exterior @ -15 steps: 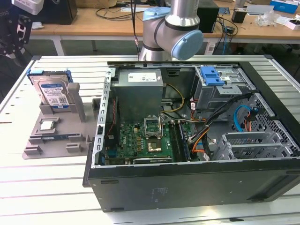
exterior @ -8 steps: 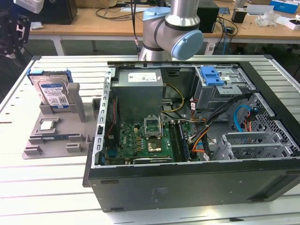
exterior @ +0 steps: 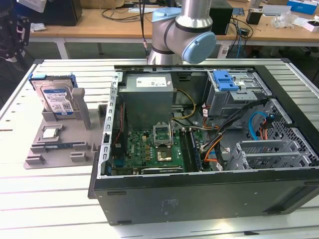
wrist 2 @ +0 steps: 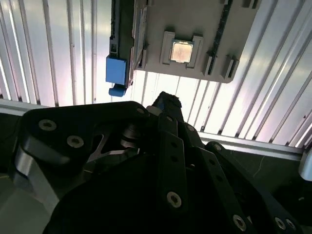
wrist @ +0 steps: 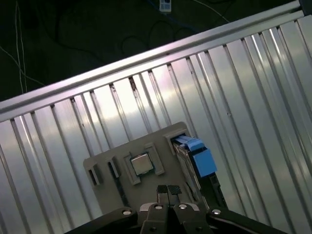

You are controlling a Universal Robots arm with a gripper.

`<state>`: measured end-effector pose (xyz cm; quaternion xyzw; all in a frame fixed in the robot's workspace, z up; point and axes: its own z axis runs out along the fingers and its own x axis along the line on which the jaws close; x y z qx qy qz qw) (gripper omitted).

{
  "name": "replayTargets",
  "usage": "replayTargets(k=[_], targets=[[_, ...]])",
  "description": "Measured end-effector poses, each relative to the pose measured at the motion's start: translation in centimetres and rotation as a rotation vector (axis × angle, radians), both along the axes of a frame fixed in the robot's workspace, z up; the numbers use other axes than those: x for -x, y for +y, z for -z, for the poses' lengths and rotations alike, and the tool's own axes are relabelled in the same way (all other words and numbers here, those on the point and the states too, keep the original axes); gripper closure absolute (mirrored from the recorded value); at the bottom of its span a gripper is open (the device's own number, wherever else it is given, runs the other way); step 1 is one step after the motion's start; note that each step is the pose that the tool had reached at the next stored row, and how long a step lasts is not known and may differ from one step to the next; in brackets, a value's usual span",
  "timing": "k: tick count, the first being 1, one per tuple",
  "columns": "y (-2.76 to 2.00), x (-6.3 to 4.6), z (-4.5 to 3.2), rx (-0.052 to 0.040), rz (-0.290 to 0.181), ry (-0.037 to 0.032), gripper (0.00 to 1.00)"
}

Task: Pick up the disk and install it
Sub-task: 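Pick up the disk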

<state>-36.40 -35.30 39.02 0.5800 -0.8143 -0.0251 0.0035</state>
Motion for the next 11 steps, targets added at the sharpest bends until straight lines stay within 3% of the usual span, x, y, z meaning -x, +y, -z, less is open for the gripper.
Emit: replayTargets(k=[11], targets=[[0.0,0.0,0.0,0.0,-0.155,-0.0001,0.89]])
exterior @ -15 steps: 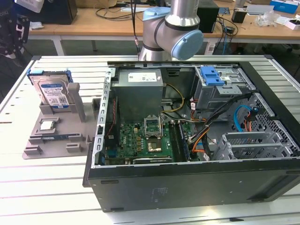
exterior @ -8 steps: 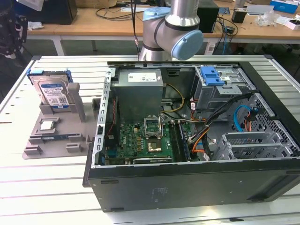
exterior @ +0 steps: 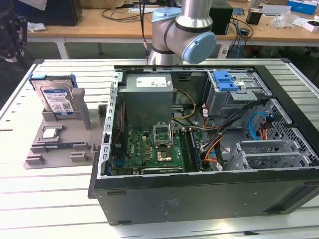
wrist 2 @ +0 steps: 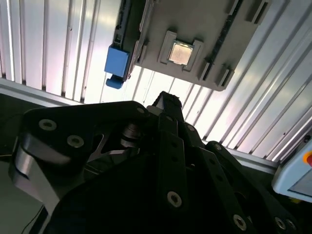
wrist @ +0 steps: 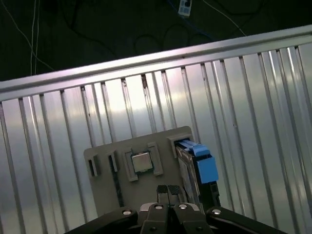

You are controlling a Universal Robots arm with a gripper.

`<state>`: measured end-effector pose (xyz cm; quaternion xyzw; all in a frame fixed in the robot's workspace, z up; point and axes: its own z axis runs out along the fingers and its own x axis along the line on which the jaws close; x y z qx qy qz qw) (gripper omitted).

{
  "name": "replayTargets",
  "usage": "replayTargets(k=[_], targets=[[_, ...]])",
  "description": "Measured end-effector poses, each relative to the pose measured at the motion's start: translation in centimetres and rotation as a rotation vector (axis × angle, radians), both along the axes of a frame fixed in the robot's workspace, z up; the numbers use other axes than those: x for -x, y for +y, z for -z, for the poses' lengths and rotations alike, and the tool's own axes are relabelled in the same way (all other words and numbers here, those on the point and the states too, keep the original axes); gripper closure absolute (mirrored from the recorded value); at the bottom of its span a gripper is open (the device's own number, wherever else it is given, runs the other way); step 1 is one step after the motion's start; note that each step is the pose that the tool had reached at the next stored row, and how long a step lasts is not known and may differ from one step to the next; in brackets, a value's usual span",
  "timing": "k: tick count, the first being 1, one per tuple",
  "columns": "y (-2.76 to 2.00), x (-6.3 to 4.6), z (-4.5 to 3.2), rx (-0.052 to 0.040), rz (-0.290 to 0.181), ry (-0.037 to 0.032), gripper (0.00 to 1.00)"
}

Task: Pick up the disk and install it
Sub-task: 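Pick up the disk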

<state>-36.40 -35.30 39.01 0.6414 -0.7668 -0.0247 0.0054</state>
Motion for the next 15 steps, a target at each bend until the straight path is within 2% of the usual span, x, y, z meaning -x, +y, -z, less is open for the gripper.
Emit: replayTargets(k=[15], targets=[[0.0,0.0,0.0,0.0,-0.208,0.0001,0.89]])
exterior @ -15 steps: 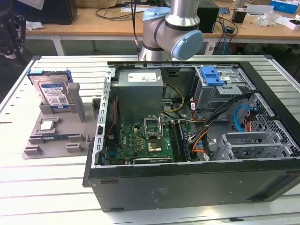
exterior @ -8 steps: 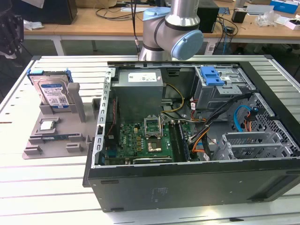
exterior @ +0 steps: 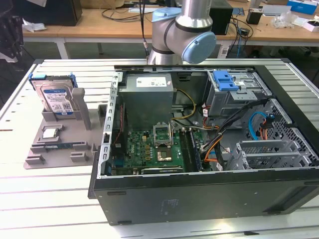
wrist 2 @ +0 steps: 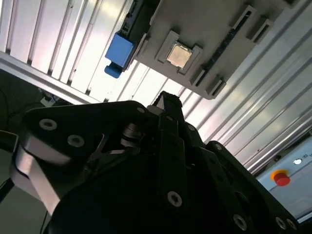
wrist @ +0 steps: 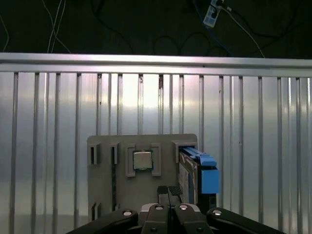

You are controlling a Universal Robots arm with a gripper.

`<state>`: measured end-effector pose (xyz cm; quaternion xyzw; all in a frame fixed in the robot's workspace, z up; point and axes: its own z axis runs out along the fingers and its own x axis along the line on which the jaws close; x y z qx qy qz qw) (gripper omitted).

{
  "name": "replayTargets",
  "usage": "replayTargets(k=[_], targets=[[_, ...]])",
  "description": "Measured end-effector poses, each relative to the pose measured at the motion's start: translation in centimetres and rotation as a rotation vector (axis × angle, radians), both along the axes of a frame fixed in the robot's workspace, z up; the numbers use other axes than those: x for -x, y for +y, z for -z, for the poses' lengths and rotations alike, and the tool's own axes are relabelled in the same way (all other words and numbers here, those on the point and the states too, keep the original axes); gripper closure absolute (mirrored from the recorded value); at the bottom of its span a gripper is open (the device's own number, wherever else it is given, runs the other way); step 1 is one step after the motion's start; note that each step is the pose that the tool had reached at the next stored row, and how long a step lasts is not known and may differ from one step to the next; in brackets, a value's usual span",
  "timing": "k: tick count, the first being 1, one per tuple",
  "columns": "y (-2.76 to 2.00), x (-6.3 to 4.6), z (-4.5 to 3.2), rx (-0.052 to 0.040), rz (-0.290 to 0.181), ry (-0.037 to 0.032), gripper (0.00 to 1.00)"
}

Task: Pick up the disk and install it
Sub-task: 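Pick up the disk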

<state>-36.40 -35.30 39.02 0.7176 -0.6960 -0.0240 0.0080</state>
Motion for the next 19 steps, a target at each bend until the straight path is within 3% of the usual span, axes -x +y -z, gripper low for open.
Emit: replayTargets(k=[13,19], targets=[[0.0,0.0,0.0,0.0,-0.158,0.0,0.89],[0.0,0.0,0.0,0.0,-0.261,-0.0001,0.89]])
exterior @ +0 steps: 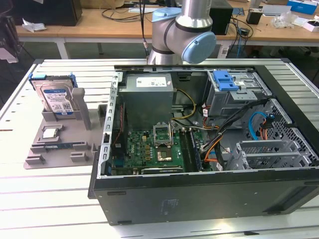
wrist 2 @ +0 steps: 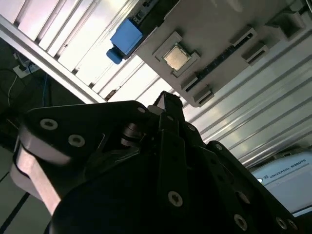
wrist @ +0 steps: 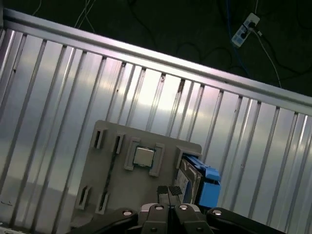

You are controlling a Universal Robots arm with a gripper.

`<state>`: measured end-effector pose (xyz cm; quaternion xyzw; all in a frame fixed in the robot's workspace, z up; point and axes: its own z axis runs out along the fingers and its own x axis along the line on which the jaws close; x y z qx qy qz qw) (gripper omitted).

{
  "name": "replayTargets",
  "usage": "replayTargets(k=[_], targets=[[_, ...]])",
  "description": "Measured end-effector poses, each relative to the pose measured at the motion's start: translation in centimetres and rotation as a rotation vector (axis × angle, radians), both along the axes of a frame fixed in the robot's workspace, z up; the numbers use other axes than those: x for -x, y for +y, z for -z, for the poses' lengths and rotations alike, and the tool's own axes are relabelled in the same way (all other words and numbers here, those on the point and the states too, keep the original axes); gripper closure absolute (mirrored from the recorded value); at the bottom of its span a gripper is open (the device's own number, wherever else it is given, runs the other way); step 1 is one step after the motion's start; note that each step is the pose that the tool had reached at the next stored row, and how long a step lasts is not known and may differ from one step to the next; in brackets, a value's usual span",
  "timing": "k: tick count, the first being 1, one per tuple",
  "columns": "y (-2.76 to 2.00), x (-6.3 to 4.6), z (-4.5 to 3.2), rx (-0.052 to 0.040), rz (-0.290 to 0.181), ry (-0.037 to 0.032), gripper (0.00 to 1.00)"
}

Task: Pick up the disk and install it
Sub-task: 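Pick up the disk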

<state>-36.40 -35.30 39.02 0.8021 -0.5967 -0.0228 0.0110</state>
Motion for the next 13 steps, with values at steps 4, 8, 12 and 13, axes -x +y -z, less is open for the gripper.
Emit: replayTargets(k=[4,8,12,13], targets=[[0.0,0.0,0.0,0.0,-0.067,0.0001,0.89],[0.0,0.0,0.0,0.0,-0.076,0.0,0.89],[0.0,0.0,0.0,0.0014,-0.041,0.0,0.89],[0.01,0.0,0.0,0.0016,-0.027,0.0,0.89]])
